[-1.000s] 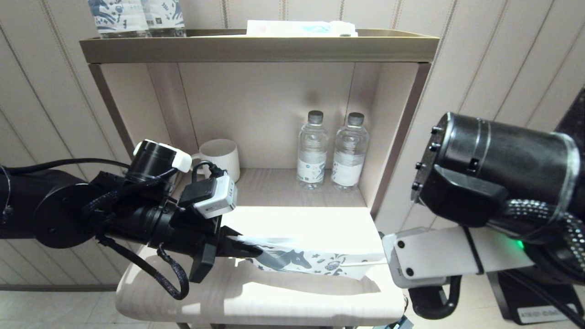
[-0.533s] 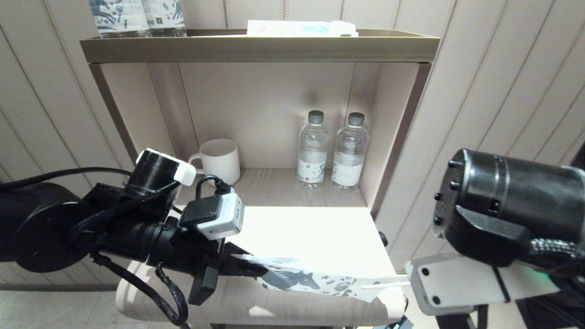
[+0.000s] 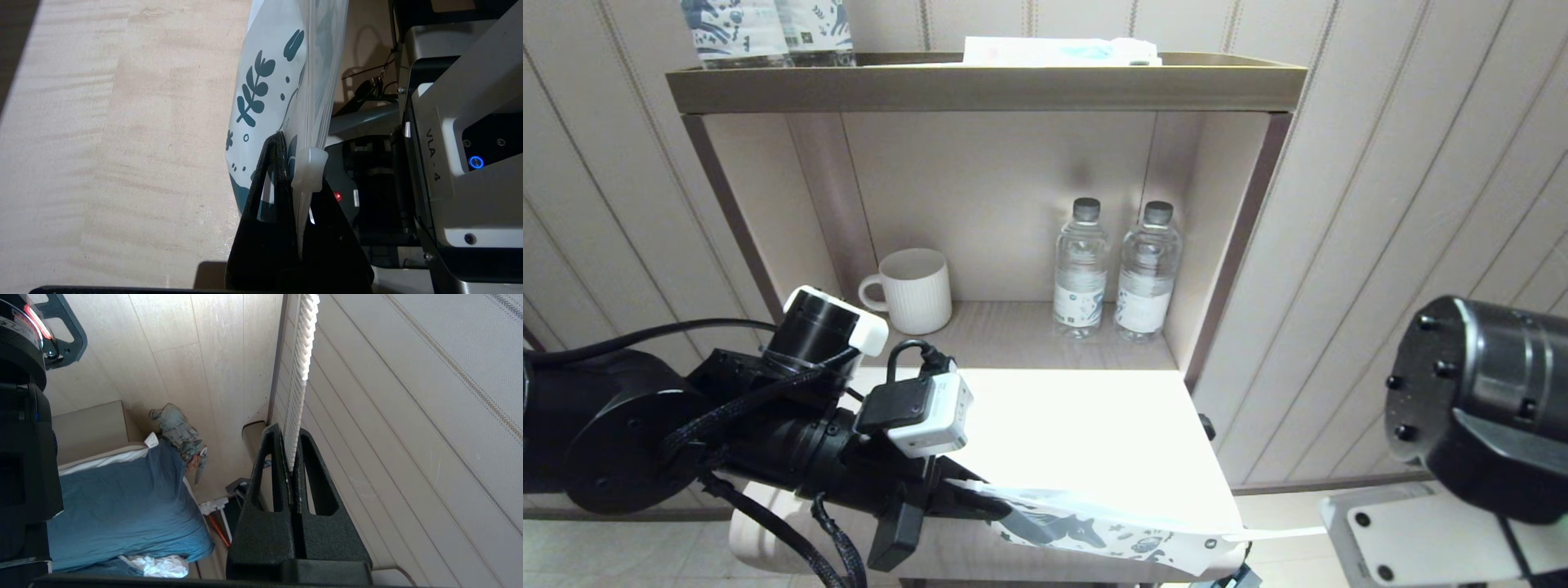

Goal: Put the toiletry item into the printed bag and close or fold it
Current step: Place the comb into the storage bag

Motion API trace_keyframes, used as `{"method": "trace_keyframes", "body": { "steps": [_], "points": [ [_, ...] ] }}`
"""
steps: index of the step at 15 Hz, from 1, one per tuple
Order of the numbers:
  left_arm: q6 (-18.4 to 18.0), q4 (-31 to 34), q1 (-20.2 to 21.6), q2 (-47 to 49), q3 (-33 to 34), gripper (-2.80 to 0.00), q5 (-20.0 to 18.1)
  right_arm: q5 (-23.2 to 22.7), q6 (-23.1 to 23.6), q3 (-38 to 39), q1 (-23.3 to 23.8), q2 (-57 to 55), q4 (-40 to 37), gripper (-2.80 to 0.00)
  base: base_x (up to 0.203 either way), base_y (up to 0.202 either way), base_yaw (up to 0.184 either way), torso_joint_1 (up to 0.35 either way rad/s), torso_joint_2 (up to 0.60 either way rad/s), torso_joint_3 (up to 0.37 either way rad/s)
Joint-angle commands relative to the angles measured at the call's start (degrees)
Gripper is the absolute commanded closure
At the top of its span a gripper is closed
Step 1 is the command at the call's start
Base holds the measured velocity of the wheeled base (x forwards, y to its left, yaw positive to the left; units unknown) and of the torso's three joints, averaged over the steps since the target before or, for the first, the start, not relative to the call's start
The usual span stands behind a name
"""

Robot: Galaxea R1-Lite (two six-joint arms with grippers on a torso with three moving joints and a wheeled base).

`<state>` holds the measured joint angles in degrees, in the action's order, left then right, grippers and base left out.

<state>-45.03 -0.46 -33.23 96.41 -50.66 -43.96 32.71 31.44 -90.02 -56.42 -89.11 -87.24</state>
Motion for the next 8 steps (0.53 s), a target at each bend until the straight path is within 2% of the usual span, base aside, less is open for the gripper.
{"method": "trace_keyframes", "body": {
  "steps": [1,8],
  "points": [
    [-0.2,0.0,0.0,0.4,-0.1,0.00,-0.2,0.2,0.2,-0.2,0.0,-0.2,-2.7,0.00,0.000,0.000,0.000,0.000,0.00,0.000],
    [-0.2,-0.1,0.1,0.1,-0.3,0.00,-0.2,0.2,0.4,-2.8,-0.4,-2.4,-2.7,0.00,0.000,0.000,0.000,0.000,0.00,0.000]
  ]
}}
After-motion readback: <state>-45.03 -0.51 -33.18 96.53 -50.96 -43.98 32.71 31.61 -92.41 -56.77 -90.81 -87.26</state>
